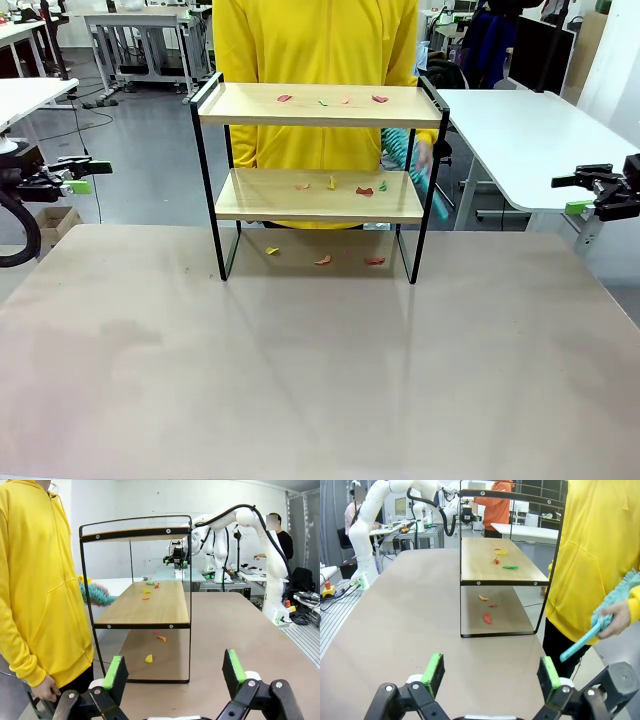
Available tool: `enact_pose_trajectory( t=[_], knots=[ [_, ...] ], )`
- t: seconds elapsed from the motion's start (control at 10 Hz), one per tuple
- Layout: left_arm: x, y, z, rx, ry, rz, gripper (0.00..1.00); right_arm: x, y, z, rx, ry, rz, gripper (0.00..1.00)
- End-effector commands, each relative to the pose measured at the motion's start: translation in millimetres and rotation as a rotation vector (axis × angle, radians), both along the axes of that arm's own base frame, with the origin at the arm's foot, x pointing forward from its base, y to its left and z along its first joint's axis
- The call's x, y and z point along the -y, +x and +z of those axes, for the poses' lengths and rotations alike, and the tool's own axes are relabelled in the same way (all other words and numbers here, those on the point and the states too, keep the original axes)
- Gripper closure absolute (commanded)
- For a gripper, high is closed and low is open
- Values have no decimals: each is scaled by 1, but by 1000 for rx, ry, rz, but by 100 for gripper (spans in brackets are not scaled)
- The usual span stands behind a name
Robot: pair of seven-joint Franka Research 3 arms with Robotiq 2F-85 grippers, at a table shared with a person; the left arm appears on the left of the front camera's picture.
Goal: Clean the shelf.
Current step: Pick up the Duster handed by the human.
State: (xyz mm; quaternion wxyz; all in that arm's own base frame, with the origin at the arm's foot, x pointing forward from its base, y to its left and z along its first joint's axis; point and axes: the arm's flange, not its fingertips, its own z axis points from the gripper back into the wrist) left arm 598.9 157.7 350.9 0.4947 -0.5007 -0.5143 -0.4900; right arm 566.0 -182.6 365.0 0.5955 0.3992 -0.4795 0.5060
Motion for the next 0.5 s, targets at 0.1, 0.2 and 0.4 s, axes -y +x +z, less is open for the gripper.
enact_pose_trajectory(
  t=[0.1,0.2,0.4],
  knots=[
    [0,0,2,10,0,0,0,-1,1,3,12,6,-8,0],
    [0,0,2,10,0,0,0,-1,1,3,12,6,-8,0],
    [0,0,2,10,0,0,0,-1,1,3,12,6,-8,0]
  ],
)
